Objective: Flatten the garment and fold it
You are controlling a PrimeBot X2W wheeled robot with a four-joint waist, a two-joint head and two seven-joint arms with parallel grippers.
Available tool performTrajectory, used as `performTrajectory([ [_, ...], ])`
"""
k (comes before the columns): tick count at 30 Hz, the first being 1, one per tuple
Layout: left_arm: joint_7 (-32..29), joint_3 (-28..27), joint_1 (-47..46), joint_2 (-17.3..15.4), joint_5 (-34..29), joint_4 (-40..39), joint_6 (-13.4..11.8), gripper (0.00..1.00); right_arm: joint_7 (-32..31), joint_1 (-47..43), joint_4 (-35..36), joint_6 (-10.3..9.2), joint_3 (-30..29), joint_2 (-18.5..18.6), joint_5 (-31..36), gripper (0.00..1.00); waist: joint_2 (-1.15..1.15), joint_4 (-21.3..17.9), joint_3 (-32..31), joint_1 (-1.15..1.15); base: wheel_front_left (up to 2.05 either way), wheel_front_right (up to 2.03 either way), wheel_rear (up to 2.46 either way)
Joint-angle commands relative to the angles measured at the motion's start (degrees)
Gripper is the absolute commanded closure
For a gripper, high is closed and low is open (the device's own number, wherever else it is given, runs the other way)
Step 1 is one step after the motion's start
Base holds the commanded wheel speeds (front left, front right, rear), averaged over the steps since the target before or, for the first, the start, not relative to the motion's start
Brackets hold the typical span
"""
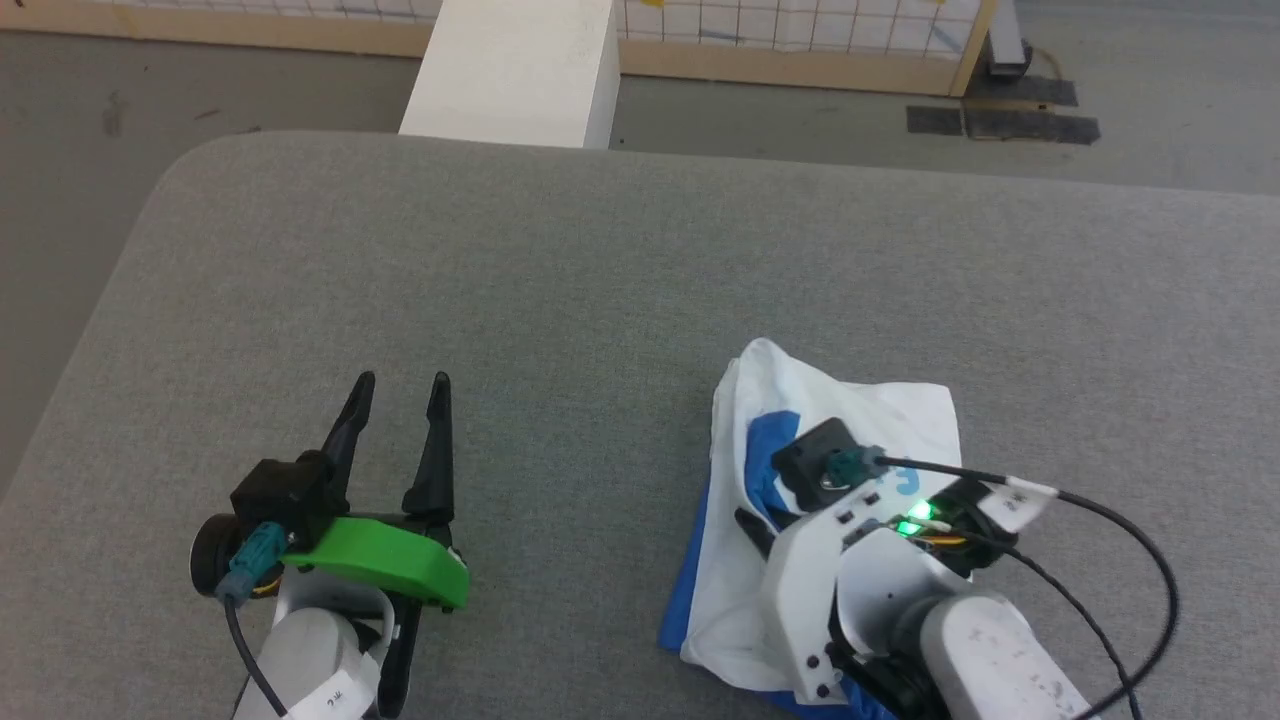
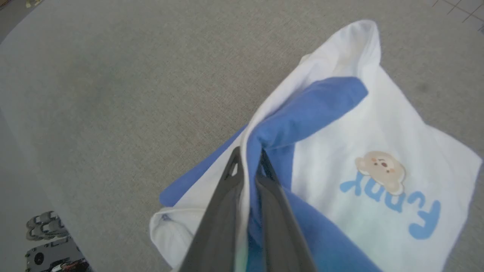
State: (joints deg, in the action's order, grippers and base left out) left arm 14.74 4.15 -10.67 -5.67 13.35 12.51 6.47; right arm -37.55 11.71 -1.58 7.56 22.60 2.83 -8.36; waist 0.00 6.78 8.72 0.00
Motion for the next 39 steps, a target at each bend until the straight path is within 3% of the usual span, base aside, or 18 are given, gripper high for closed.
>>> performTrajectory([
  [1,0.26,-0.1,-1.19,0.38,-0.17,0.13,0.24,0.0,0.44,1.75,-1.95,-0.08,0.85,0.05,0.35,1.0,0.0,0.93,1.11,0.0,0.0,0.0,0.0],
  [7,0.26,-0.27,-1.58,0.89,-0.32,0.3,0.43,0.0,1.03,4.59,-8.87,-0.08,3.76,0.05,-0.5,1.0,0.0,1.66,2.3,0.0,0.0,0.0,0.0],
  [9,0.26,-0.42,-1.54,1.02,-0.45,0.4,0.47,0.0,0.68,4.9,-10.31,-0.08,4.77,0.05,-1.25,0.75,0.0,1.57,2.41,0.0,0.0,0.0,0.0],
  [10,0.26,-0.53,-1.51,1.08,-0.53,0.45,0.5,0.0,0.4,5.03,-10.86,-0.08,5.37,0.05,-1.58,0.0,0.0,1.46,2.4,0.0,0.0,0.0,0.0],
  [15,0.26,-1.18,-1.06,1.19,-0.82,0.63,0.58,0.0,0.81,5.11,-9.04,-0.08,6.8,0.05,-4.29,0.0,0.0,0.22,1.53,0.0,0.0,0.0,0.0],
  [19,0.26,-1.54,-0.55,1.13,-1.06,0.6,0.66,0.0,4.19,4.35,-1.69,-0.08,6.2,0.05,-6.47,0.0,0.0,-1.16,0.39,0.0,0.0,0.0,0.0],
  [24,0.26,-1.75,0.13,0.77,-1.38,0.35,0.75,0.0,14.36,1.08,10.9,-0.08,-0.62,0.05,-8.95,0.0,0.0,-2.63,-0.84,0.0,0.0,0.0,0.0],
  [28,0.26,-1.93,0.78,0.47,-1.5,-0.04,0.8,0.0,22.29,-3.86,16.08,-0.08,-10.74,0.05,-9.25,0.0,0.0,-3.49,-1.38,0.0,0.0,0.0,0.0],
  [33,0.26,-1.79,1.31,0.33,-1.57,-0.21,0.86,0.0,27.3,-10.19,13.06,-0.08,-21.25,0.05,-12.06,0.0,0.0,-3.92,-1.91,0.0,0.0,0.0,0.0],
  [39,0.26,-1.62,1.63,0.21,-1.43,-0.2,0.91,0.0,27.25,-13.44,2.94,-0.08,-25.35,0.05,-16.78,0.0,0.0,-3.94,-2.26,0.0,0.0,0.0,0.0],
])
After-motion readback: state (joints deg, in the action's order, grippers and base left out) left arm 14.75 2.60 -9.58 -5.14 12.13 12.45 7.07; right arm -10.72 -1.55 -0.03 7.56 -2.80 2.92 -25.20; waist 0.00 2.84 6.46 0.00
